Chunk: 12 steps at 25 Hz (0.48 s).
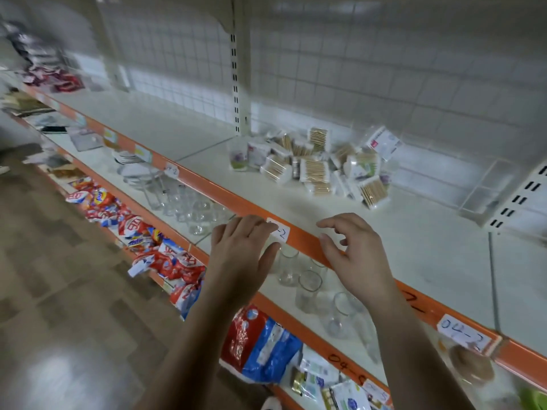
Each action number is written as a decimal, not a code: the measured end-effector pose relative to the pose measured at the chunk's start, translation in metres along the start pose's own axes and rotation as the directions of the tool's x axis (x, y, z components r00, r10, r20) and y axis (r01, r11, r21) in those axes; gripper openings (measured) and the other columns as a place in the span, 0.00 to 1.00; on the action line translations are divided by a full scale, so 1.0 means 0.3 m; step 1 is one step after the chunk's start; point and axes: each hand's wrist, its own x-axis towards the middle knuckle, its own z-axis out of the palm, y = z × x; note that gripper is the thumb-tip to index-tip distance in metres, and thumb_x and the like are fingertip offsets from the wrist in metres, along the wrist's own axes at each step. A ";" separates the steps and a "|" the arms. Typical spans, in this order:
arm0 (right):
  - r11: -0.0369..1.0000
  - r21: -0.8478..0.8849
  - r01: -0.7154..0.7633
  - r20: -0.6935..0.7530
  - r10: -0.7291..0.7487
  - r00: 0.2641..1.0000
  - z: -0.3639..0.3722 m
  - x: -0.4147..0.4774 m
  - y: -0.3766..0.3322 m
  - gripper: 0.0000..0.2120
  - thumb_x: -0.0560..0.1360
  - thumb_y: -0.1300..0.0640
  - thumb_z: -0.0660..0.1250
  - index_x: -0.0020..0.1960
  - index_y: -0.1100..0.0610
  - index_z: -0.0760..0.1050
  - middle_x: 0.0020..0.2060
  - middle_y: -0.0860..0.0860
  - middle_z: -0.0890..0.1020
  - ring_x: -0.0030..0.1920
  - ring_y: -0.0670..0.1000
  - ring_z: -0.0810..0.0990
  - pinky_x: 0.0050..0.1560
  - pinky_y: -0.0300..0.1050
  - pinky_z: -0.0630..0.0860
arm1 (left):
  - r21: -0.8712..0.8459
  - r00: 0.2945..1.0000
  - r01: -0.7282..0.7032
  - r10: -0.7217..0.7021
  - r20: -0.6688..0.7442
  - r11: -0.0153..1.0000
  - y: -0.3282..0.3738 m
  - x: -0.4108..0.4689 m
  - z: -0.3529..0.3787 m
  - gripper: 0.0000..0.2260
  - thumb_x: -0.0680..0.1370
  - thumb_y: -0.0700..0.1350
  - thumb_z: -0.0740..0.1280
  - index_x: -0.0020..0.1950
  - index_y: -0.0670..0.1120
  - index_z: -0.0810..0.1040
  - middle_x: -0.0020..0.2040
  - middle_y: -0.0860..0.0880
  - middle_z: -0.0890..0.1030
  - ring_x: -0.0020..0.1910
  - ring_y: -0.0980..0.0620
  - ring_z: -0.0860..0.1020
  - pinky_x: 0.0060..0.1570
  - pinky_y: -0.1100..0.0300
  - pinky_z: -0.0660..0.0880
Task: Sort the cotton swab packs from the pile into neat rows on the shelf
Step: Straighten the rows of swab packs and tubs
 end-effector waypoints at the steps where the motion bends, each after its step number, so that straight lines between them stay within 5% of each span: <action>1: 1.000 0.001 0.000 0.006 0.000 1.000 0.023 0.028 0.001 0.09 0.75 0.57 0.66 0.54 0.51 0.79 0.50 0.44 0.77 0.52 0.46 0.76 0.52 0.46 0.76 | 0.004 1.000 0.001 -0.001 0.004 1.000 -0.021 0.013 0.003 0.16 0.78 0.53 0.57 0.59 0.50 0.77 0.57 0.51 0.78 0.57 0.50 0.74 0.55 0.53 0.66; 12: 0.996 -0.038 -0.081 0.079 0.084 0.993 0.155 0.461 0.155 0.11 0.74 0.56 0.68 0.56 0.51 0.78 0.52 0.45 0.76 0.49 0.43 0.74 0.47 0.32 0.70 | 0.009 0.998 -0.004 0.003 0.064 1.000 -0.213 0.410 0.135 0.21 0.78 0.58 0.51 0.63 0.52 0.75 0.61 0.52 0.76 0.61 0.51 0.72 0.59 0.52 0.65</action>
